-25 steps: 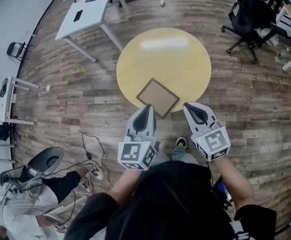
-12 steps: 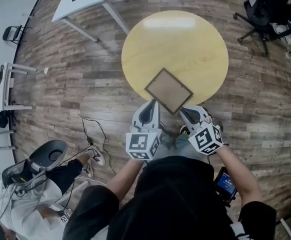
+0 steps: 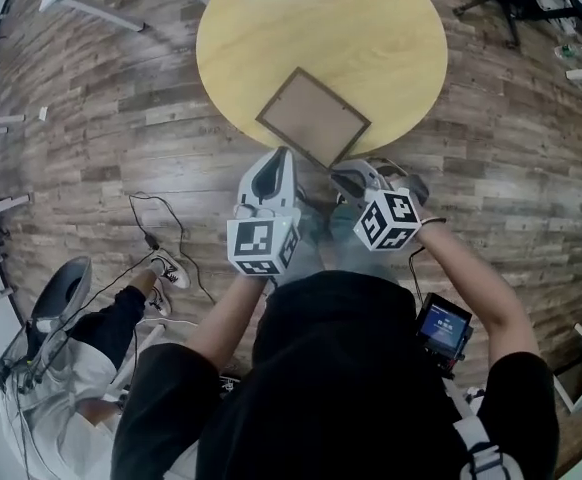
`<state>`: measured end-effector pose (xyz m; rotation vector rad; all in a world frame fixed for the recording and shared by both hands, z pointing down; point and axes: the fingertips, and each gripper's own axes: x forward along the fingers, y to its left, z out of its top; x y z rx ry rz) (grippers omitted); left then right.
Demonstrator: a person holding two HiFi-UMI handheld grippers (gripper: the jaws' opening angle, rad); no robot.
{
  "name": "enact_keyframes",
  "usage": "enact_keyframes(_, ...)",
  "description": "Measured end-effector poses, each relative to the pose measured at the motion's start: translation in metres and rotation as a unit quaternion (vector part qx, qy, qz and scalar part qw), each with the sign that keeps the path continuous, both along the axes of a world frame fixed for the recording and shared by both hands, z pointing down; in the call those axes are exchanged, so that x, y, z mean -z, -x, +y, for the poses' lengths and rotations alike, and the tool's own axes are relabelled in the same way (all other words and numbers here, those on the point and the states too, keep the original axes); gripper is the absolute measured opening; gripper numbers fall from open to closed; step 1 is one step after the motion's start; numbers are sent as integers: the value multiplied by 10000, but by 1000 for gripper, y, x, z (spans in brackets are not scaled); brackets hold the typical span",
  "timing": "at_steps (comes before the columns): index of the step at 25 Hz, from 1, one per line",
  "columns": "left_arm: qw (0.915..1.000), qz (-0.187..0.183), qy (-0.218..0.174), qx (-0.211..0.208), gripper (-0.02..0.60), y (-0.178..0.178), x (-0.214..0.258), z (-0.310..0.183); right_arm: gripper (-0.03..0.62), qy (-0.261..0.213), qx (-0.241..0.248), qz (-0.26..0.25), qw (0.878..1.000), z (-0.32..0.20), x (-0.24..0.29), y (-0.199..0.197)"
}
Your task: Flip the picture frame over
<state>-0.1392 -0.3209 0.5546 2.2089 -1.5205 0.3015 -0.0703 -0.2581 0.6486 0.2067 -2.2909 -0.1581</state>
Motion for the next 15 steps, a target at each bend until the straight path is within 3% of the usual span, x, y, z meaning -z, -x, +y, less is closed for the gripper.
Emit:
enact_keyframes(5, 9999, 45, 75, -109, 29, -5, -12, 7, 29, -167, 381, 367, 9985, 13, -22, -1)
enact_keyframes(9, 9997, 62, 167, -149, 29, -7, -25, 12, 173, -283, 461, 587, 9968, 19, -41, -1)
enact_keyframes(15, 9995, 40, 245, -170, 29, -11, -39, 12, 218, -950, 744, 842, 9891, 19, -60, -1)
